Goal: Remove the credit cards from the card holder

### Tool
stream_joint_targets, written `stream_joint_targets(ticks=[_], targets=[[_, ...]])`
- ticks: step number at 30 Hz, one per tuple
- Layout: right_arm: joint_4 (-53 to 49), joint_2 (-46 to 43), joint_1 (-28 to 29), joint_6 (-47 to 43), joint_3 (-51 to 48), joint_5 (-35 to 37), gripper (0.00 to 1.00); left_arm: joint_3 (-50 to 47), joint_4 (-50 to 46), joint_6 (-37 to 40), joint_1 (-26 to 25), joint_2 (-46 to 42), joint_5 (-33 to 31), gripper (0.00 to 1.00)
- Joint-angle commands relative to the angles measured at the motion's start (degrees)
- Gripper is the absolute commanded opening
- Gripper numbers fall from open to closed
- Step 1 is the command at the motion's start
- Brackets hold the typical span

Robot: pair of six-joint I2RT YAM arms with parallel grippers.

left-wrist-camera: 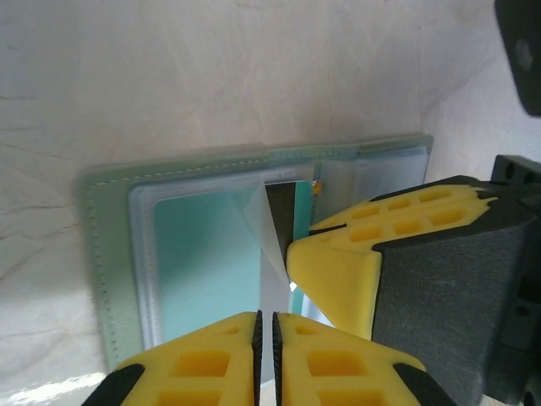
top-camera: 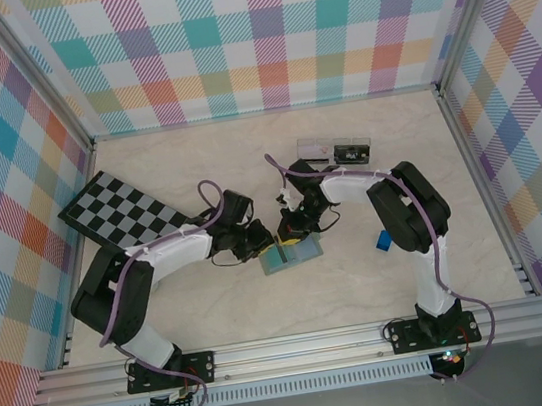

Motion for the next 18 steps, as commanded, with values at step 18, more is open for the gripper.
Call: stream_joint_targets(ticks=[18], targets=[[-3.4, -3.5, 0.5, -2.5, -0.7, 6.4, 0.02, -0.3, -7.4, 2.5, -0.4, 3.5, -5.2, 0.1]])
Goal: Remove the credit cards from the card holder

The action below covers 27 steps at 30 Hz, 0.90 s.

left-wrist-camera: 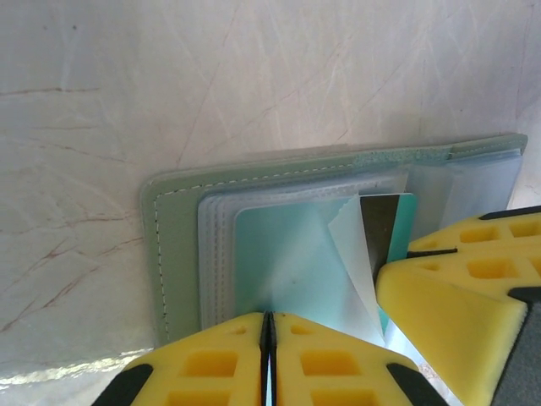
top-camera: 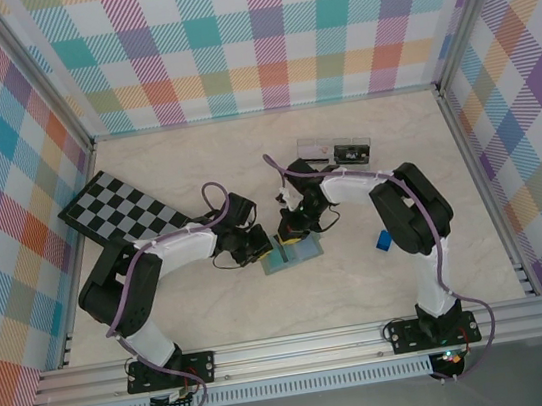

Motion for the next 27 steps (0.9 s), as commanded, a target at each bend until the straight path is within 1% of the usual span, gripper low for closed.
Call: stream_joint_targets(ticks=[1, 9, 13, 20, 23, 27], targets=[[-2.8, -2.1, 0.1, -1.4, -0.7, 3.7, 0.02, -0.5, -5.2, 1.1, -0.4, 0.7, -3.1, 0.1], [-3.4, -4.1, 0.1, -1.3, -1.0, 5.6, 0.01, -0.3, -5.8, 1.3, -0.3, 0.3, -3.3, 0.1], [-4.4, -6.1, 0.0, -2.0, -2.0, 6.9, 0.0, -0.5, -5.9, 1.2, -0.3, 0.0, -3.4, 0.13], [-5.6, -9.9, 0.0, -3.5, -3.0, 7.1, 0.0, -0.4, -5.8, 1.0, -0.3, -0.1, -3.2, 0.14], [-5.3, -12.3, 0.1, -4.8, -3.0, 5.9, 0.0, 0.6, -6.8, 1.0, -0.1, -0.8, -2.4, 0.17], [-4.5, -17.9, -1.0, -7.6, -3.8, 3.8, 0.0, 1.7, -10.8, 2.4, 1.1, -6.2, -3.8, 0.23]])
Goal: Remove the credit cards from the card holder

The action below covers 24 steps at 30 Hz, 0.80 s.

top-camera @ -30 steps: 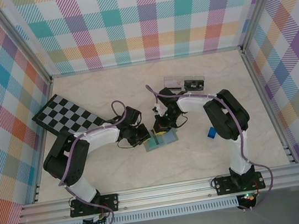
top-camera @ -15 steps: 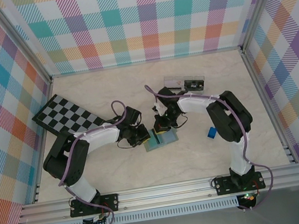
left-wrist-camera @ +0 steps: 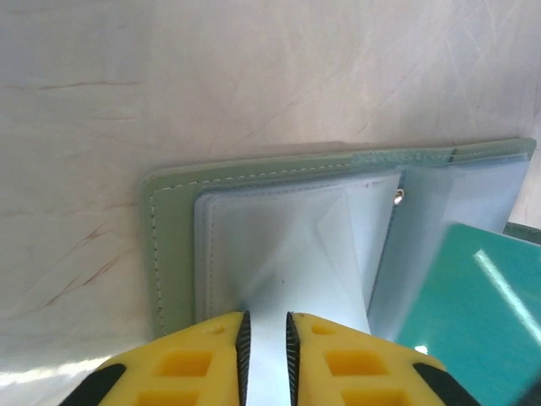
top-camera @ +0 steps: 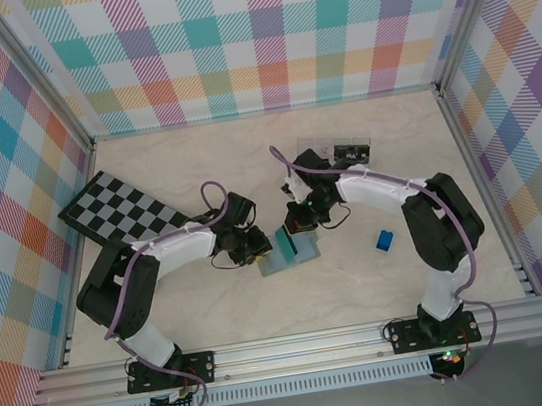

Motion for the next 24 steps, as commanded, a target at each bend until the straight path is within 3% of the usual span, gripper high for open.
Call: stream_joint_targets(ticks=[1, 5, 10, 13, 19, 24], targets=[[-0.9, -5.9, -1.5, -3.7, -0.6, -3.4, 0.0, 1.0, -6.7, 1.5, 1.4, -6.0, -1.8, 0.25], [-0.8, -8.7, -4.2, -4.1, -0.6, -8.4, 0.0, -0.4, -5.1, 0.5, 3.9, -10.9, 0.8, 0.4], [3.0, -10.3, -7.7, -1.4, -2.4, -17.6, 0.0, -4.1, 7.5, -2.9, 6.0, -15.0, 9.0, 0.71], [5.4, -10.6, -9.6, 0.6, -3.3, -22.4, 0.0, -5.5, 14.8, -4.7, 6.5, -15.6, 13.1, 0.83], [10.5, -10.7, -12.4, 5.3, -4.1, -31.2, 0.0, -6.6, 29.3, -8.1, 6.5, -13.2, 22.0, 0.86], [15.4, -11.3, -14.2, 10.6, -4.9, -37.0, 0.0, -7.5, 39.6, -11.5, 6.5, -11.8, 25.3, 0.76]])
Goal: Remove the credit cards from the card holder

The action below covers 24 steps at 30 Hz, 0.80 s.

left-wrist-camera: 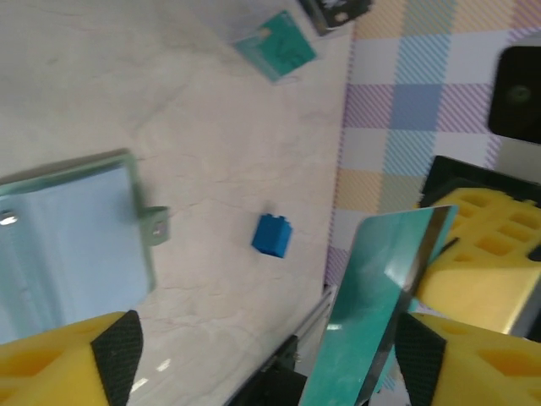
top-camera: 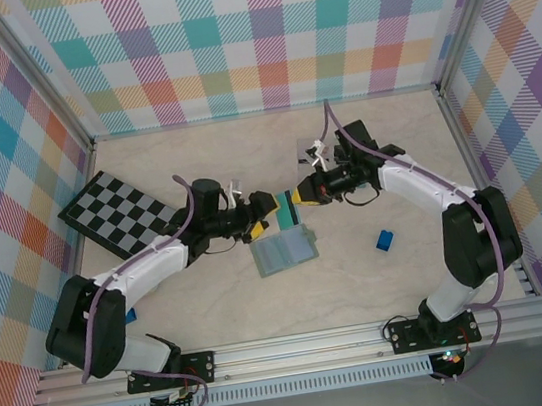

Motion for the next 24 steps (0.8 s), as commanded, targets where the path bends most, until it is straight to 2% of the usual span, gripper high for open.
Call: stream_joint_targets(ticks=[1, 11, 14, 16, 17, 21, 24], targets=[[5.5, -2.1, -0.9, 4.8, -1.0, -7.6, 0.0, -1.3, 12.2, -3.3, 0.5, 1.1, 5.0, 0.72], [5.2, -1.2, -2.1, 5.7, -1.1, -7.8, 0.0, -3.2, 22.3, -7.3, 0.5, 2.1, 7.0, 0.34], [5.2, -0.8, -2.4, 6.0, -1.4, -7.7, 0.0, -3.7, 22.7, -7.5, 0.5, 1.6, 6.6, 0.19], [5.7, -0.5, -2.4, 6.8, -1.5, -8.3, 0.0, -3.8, 22.7, -8.0, 0.4, 1.5, 6.2, 0.01], [6.5, -0.4, -2.3, 7.7, -1.8, -8.6, 0.0, -3.8, 23.0, -8.2, 0.4, 1.5, 6.0, 0.0], [12.7, -0.8, -2.2, 13.8, -4.6, -8.8, 0.21, -3.8, 23.8, -9.4, 0.2, 1.3, 5.0, 0.0], [16.9, -0.9, -1.6, 17.0, -6.3, -9.1, 0.31, -3.5, 23.5, -9.7, -0.2, 1.4, 4.3, 0.0]])
